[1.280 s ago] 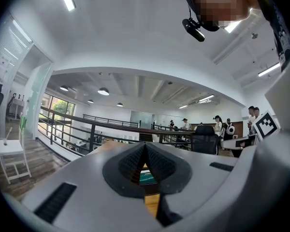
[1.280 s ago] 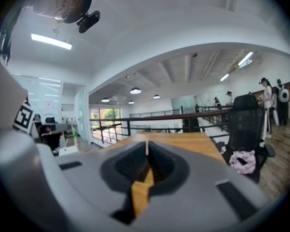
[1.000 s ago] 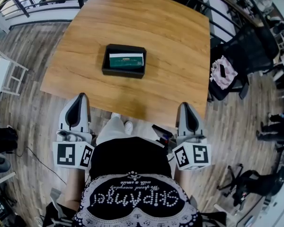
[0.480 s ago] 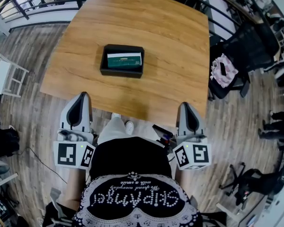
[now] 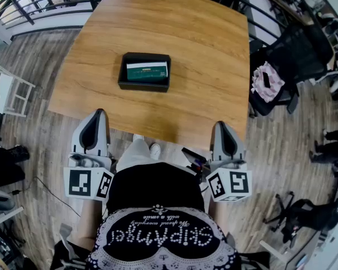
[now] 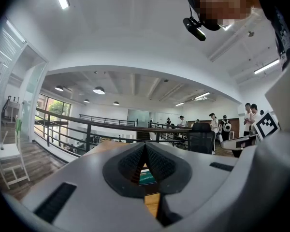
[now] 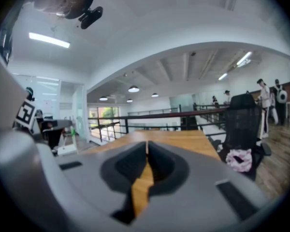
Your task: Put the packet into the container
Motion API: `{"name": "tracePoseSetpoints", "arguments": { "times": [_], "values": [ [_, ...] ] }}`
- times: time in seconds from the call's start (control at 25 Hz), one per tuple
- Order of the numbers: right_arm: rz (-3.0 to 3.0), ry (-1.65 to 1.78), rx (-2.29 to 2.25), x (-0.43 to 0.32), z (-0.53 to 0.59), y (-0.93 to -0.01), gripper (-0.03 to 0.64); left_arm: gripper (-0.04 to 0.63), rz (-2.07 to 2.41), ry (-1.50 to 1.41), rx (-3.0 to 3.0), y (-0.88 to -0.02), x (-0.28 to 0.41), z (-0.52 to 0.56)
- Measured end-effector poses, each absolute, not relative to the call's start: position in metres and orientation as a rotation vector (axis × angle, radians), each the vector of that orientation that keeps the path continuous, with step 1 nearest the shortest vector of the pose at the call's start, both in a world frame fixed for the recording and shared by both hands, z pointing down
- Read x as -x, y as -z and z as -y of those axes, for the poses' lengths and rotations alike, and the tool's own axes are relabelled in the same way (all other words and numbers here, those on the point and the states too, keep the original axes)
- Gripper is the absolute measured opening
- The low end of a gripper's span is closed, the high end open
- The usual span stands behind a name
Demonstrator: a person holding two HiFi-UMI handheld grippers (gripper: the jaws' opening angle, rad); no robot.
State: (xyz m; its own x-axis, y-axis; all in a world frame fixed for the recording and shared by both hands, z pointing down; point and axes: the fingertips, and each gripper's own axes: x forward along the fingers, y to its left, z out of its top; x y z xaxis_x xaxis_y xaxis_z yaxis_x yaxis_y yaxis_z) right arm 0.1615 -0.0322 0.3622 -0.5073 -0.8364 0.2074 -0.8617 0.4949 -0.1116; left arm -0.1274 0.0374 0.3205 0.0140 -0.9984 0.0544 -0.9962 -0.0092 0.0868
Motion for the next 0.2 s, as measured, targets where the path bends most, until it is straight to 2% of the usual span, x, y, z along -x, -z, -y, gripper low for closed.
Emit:
{"name": "tracePoseSetpoints", "arguments": {
  "times": [0.2],
  "values": [
    [2.603, -0.306, -1.490, -0.1626, 0.0335, -0.3635, 0.037, 0.028, 2.153, -0.001, -2.124, -0.3287, 0.1320, -0.0342]
  ]
}}
